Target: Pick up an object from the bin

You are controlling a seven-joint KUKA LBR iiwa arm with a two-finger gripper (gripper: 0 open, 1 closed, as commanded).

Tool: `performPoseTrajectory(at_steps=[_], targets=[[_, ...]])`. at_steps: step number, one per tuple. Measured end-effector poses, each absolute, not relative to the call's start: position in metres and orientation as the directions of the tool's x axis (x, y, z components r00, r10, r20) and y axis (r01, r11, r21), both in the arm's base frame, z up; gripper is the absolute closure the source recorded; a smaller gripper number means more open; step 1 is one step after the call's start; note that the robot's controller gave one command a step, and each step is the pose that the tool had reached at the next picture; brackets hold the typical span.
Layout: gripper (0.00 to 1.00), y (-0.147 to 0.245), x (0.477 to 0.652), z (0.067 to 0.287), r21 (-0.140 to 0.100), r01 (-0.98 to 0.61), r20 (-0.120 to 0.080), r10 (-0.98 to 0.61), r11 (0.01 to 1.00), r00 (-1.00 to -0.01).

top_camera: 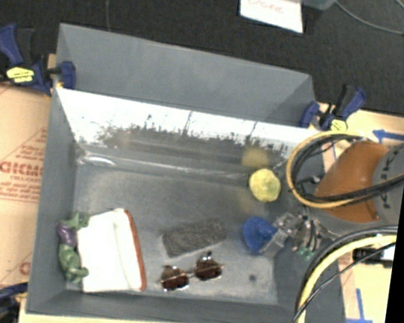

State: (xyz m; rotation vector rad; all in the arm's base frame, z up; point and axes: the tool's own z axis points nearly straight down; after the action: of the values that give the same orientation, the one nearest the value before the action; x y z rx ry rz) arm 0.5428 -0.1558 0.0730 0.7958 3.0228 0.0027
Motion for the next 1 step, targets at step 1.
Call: performPoseTrajectory(at_steps=[1], targets=[[1.0,-0.1558,0.5428,0.073,0.005,0.491,-0.015,0.491,0.871,-0.871]])
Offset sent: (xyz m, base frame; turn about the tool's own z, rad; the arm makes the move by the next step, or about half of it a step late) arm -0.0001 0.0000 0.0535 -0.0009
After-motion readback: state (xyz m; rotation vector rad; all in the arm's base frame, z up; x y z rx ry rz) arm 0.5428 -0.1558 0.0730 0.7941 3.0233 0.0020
